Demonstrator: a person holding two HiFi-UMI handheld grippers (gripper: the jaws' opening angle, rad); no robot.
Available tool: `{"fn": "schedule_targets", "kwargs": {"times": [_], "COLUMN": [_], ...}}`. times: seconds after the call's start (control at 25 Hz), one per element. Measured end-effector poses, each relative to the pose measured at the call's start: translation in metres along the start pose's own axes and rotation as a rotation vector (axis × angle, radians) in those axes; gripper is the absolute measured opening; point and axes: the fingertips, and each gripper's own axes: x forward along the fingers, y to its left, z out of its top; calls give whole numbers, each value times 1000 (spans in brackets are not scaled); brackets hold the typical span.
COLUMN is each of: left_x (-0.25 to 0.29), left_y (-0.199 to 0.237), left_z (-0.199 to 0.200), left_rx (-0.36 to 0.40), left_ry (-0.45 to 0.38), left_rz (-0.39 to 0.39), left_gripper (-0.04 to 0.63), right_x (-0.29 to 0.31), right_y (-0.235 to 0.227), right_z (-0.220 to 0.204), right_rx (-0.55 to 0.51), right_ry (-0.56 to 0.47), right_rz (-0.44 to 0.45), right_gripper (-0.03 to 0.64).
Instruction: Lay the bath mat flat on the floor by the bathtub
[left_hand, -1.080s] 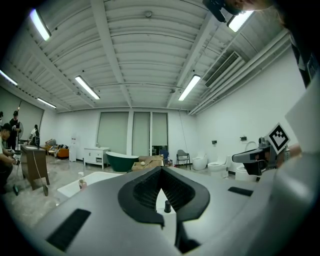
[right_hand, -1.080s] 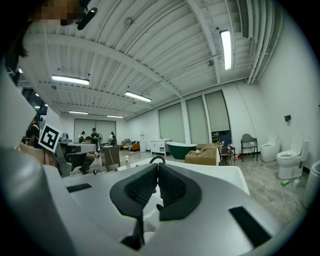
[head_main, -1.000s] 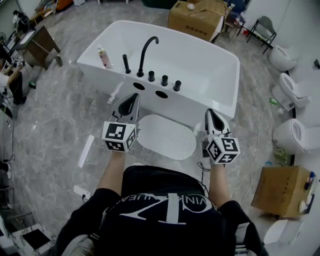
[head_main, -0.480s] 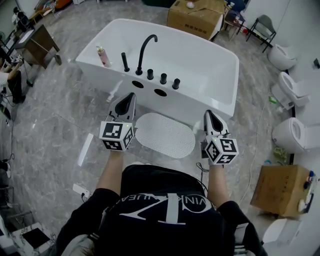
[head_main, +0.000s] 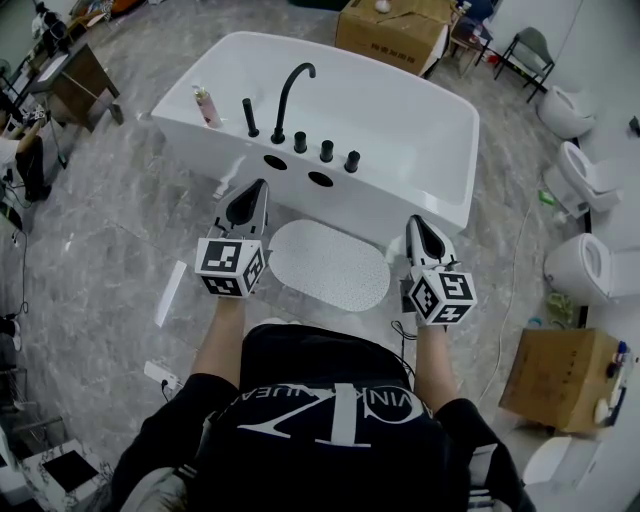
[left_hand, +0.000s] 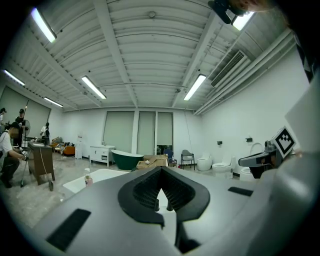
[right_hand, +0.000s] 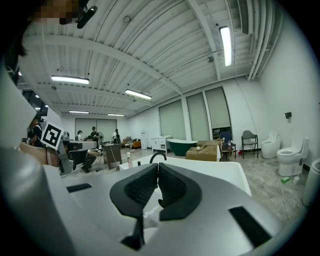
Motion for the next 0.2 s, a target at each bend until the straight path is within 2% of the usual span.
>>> {"fn": "schedule_targets", "kwargs": {"times": [0.2], "left_x": [1], "left_y": [0], "left_z": [-2], "left_rx": [3], "left_ry": [5], "left_rz": [4], "left_gripper": [14], "right_x": [0], "right_y": [-2], "right_z": [-5], "right_rx": [17], "right_ry": [7], "right_rz": [2], "right_gripper": [26]}}
